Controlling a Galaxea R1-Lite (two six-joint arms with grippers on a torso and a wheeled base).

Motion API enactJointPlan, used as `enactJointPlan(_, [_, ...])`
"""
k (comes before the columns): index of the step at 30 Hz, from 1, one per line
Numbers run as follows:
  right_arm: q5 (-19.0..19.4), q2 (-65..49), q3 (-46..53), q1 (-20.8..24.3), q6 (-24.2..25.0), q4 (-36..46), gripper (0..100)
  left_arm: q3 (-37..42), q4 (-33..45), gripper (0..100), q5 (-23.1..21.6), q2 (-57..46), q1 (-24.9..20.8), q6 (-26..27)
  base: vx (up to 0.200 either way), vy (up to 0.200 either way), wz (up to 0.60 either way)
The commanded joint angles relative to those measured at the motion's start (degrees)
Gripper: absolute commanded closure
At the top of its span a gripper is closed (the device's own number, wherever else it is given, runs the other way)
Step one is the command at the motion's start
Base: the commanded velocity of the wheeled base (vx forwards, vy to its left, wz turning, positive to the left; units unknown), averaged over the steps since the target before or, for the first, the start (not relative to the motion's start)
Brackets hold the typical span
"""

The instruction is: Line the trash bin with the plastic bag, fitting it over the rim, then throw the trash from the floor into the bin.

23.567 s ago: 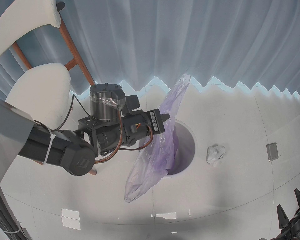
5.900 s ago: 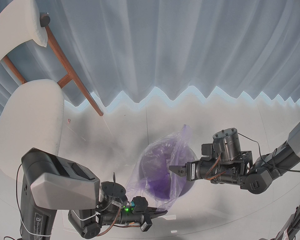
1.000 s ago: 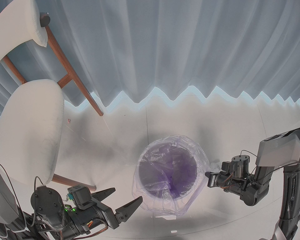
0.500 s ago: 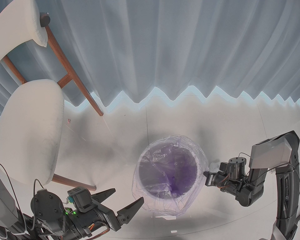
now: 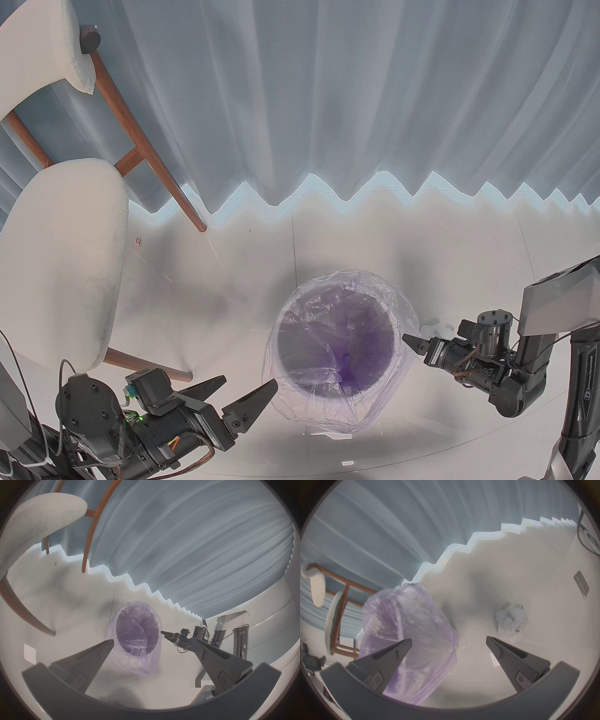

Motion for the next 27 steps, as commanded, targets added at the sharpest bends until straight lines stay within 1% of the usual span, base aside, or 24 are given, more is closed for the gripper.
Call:
enactJointPlan(1, [0.7,-11.5,9.8,-0.8,5.8,-1.6,0,1.0,0.1,0,-1.5,-0.9,1.9,-2.1,0.0,0.0,0.0])
enactJointPlan(2, [0.3,-13.4,12.3,-1.2,7.5,-3.4,0,1.0,0.1,0,-2.9,-0.3,2.6,-2.7,0.0,0.0,0.0])
enactJointPlan(6, [-0.1,-17.4,19.6,-3.0,8.1,-6.4,0,0.8,0.0,0,-7.1,5.6,6.8,-4.9,0.0,0.0,0.0])
enactJointPlan(8, [-0.1,-19.6,22.4,-3.5,8.4,-6.5,0,0.7,-0.1,0,-8.1,9.4,8.5,-5.3,0.0,0.0,0.0])
enactJointPlan(9, [-0.5,-21.4,22.5,-3.8,9.6,-6.2,0,0.7,-0.2,0,-8.4,11.8,9.1,-5.2,0.0,0.0,0.0])
enactJointPlan(12, [-2.2,-26.4,22.5,-4.3,13.2,-6.1,0,0.4,-0.2,0,-8.4,13.1,8.5,-5.3,0.0,0.0,0.0])
enactJointPlan(15, [-3.2,-30.8,22.5,-4.3,13.9,-4.6,0,1.0,0.0,0,-8.8,10.2,8.0,-5.5,0.0,0.0,0.0])
enactJointPlan(17, [-4.3,-33.7,22.5,-4.3,14.0,-2.5,0,1.0,0.0,0,-9.4,9.0,7.7,-7.0,0.0,0.0,0.0])
enactJointPlan(18, [-4.7,-34.5,22.5,-4.3,14.3,-1.5,0,1.0,0.0,0,-9.4,8.8,7.6,-8.3,-0.2,0.0,0.0])
enactJointPlan(19, [-5.6,-36.3,22.5,-4.3,15.3,1.1,0,1.0,0.0,0,-9.3,8.4,7.5,-11.1,-0.2,0.0,0.0])
enactJointPlan(21, [-6.2,-37.5,22.5,-4.4,16.2,2.7,0,1.0,0.0,0,-9.3,7.6,7.4,-12.6,-0.2,0.0,0.0])
enactJointPlan(24, [-7.4,-39.1,22.5,-4.4,17.9,4.6,0,1.0,0.1,0,-9.3,6.7,6.3,-13.6,-0.2,0.0,0.0])
enactJointPlan(27, [-7.5,-40.1,22.5,-4.3,18.1,4.9,0,1.0,0.1,0,-9.3,7.0,5.9,-13.6,-0.2,0.0,0.0])
